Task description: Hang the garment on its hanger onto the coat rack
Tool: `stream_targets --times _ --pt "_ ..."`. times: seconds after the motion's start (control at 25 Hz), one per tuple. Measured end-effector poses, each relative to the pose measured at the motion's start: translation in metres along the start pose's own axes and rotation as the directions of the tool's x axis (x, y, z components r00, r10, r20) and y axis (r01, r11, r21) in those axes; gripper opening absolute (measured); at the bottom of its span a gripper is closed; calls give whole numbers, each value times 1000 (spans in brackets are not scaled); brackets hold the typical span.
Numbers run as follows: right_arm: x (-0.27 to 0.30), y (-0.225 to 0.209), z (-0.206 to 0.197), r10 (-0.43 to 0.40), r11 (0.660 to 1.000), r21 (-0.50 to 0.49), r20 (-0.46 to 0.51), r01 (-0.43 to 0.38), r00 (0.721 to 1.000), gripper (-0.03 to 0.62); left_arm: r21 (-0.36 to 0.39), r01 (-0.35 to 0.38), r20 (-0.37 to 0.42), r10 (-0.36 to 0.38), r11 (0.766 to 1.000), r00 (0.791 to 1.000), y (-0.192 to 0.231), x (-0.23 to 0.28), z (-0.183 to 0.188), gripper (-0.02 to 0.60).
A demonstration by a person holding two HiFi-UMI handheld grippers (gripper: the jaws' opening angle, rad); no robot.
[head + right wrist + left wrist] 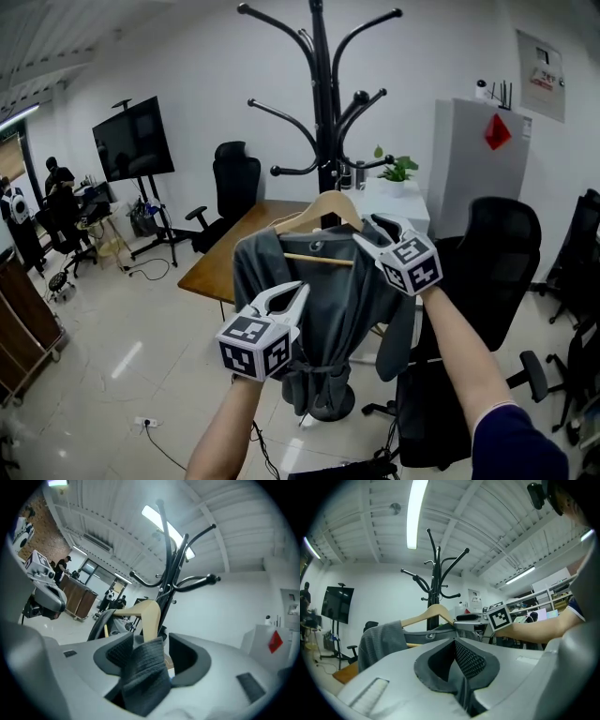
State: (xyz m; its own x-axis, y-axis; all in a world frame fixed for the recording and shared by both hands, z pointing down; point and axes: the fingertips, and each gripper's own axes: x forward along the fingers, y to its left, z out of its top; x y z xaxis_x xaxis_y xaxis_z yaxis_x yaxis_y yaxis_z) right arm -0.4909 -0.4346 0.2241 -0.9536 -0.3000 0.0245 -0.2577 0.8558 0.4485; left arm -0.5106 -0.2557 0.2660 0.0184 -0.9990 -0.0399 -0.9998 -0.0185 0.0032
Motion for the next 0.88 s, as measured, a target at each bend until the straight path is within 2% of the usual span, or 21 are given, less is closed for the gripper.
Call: stream_targets --times 0.12,0.2,0.32,0.36,0.44,0.52,0.6,0.76,0.8,0.88 --pt "-37 16 19 -36 999 38 74 33 997 250 -22 4 -18 -4 1000 1000 2 -8 -11 2" --pt "-59 42 26 -14 998 67 113 7 993 250 -36 12 -28 -13 999 1000 1 -12 -19 2" --pt "-82 89 14 32 988 144 120 -49 992 243 -57 41 -47 -44 998 998 -9 -15 -33 2" --pt "-89 103 5 45 980 186 113 -65 993 213 -64 53 -53 -56 997 997 -13 -15 -38 2" --pt "-102 124 -11 49 955 287 103 -77 993 197 -80 76 -62 -81 994 995 -22 -17 -47 2" --pt "-116 138 -23 31 921 382 102 -68 994 145 -92 92 -66 -98 991 993 -30 -19 -54 2" --pt "-126 148 -30 13 898 437 93 -53 996 94 -102 101 -65 -108 990 992 -35 -21 -58 2" --pt "-134 157 -41 -18 899 439 42 -2 999 46 -120 108 -58 -116 987 992 -39 -25 -62 2" --pt "-133 159 -43 -14 901 434 30 0 999 9 -125 108 -58 -116 986 992 -40 -26 -63 2" --pt "-133 166 -45 7 900 436 23 -16 1000 1 -134 107 -59 -115 985 992 -41 -29 -67 2"
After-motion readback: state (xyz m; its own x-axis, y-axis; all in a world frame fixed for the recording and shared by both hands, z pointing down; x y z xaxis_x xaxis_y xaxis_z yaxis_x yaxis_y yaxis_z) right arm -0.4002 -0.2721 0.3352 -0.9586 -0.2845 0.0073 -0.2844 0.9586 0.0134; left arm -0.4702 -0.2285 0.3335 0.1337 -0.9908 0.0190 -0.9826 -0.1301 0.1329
